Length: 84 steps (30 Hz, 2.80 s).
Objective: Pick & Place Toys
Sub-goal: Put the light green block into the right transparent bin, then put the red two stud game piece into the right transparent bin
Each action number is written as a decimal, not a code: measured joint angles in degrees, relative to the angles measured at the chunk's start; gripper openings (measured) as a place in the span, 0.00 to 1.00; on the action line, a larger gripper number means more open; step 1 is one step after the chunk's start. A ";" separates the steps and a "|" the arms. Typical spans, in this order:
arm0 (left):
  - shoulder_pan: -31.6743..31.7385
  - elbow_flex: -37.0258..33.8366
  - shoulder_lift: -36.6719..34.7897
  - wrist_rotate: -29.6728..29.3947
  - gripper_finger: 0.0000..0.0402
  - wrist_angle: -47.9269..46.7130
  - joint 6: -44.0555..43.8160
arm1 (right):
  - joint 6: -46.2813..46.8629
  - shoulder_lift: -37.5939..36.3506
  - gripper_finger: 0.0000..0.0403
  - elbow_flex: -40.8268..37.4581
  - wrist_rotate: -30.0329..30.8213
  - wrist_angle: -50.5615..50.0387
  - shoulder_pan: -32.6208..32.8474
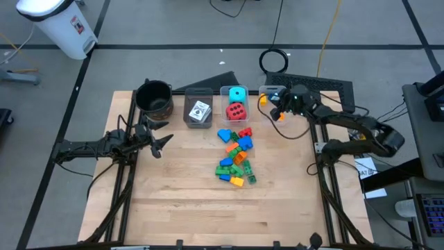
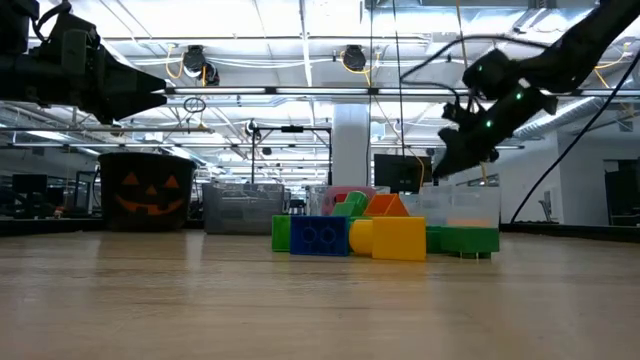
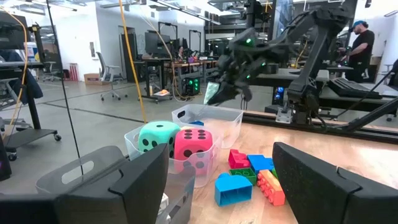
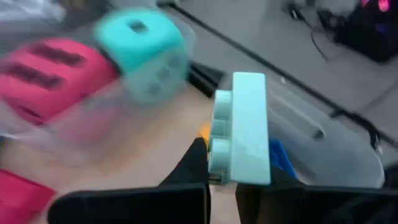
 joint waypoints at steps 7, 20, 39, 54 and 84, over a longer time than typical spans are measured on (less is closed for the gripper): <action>-0.02 -0.01 0.00 0.01 0.73 0.02 0.00 | 0.47 3.57 0.23 0.00 0.17 0.28 -1.99; -0.02 -0.01 0.01 0.00 0.73 0.01 0.00 | 5.51 -1.53 0.50 0.00 -6.31 2.32 1.64; -0.01 0.00 0.00 0.00 0.73 0.02 0.01 | -2.93 11.50 0.50 -0.02 9.39 12.59 35.60; 0.00 -0.01 0.00 0.01 0.73 0.00 0.01 | -1.51 22.51 0.42 0.07 9.23 18.28 31.73; 0.00 0.00 0.01 0.02 0.73 -0.06 0.00 | 5.21 10.71 0.24 -0.18 -2.48 2.70 33.33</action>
